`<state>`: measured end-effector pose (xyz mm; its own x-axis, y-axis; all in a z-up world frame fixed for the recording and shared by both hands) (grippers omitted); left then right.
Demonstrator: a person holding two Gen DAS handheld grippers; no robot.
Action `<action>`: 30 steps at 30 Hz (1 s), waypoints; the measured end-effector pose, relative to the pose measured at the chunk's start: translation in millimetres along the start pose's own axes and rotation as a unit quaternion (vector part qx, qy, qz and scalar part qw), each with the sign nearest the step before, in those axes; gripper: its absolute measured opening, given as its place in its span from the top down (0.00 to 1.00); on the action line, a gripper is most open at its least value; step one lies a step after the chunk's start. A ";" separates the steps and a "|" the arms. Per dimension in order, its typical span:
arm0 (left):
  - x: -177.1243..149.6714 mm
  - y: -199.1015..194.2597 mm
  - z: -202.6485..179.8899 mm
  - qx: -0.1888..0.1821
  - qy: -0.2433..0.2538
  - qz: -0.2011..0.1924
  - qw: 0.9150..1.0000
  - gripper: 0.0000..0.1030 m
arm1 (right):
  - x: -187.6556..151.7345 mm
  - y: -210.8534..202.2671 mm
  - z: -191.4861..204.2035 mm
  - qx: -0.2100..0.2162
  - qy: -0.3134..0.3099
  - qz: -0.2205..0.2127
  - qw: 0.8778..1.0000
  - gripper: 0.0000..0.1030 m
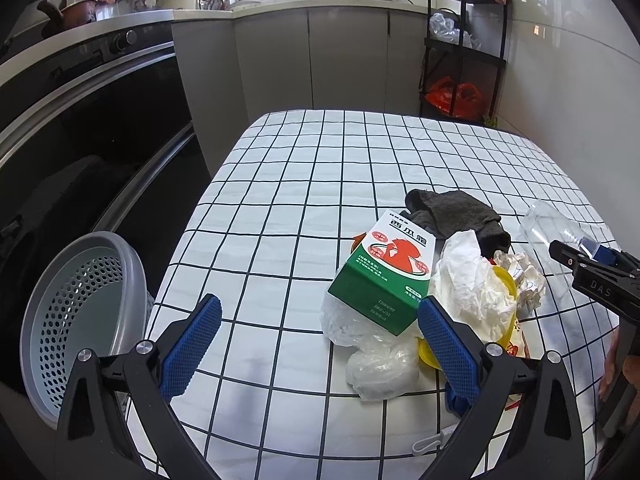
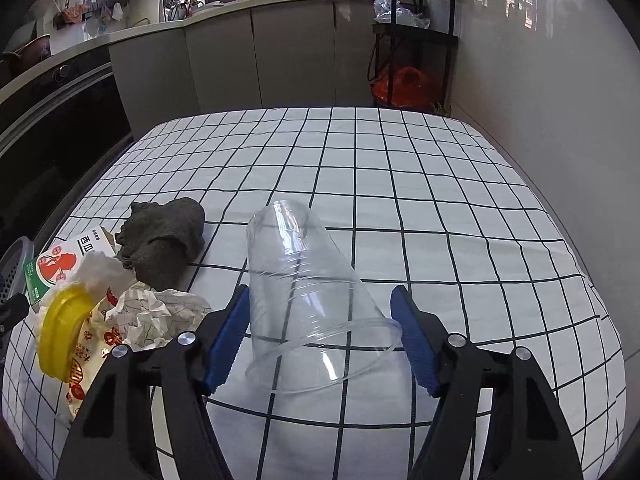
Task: Collect trash
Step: 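Close the right tool on the clear cup while the left tool grasps the green carton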
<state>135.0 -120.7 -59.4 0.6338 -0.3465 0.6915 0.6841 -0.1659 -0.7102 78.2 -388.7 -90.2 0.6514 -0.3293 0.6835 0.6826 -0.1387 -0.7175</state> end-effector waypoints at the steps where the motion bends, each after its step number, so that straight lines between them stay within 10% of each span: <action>1: -0.2 -0.8 -0.1 -0.002 0.001 -0.001 1.000 0.06 | 0.0 -2.3 0.6 0.002 0.000 -0.004 1.000 0.34; 30: 11.6 30.7 -24.2 -0.021 0.041 -0.006 0.999 0.17 | -5.9 -9.1 -4.8 0.055 0.037 0.003 0.998 0.34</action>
<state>154.6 -152.2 -76.4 0.5929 -0.4193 0.6875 0.6746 -0.2076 -0.7084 66.6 -389.9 -88.4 0.6327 -0.3988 0.6638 0.7129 -0.0350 -0.7004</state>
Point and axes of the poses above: each gripper's, at about its wrist camera, not at the fingertips, and y roughly the way its jaws point, z to its left, x to its top, the point moved 4 cm from there along y, roughly the way its jaws point, and after that the axes turned 7 degrees about y, right-handed, at the moved point
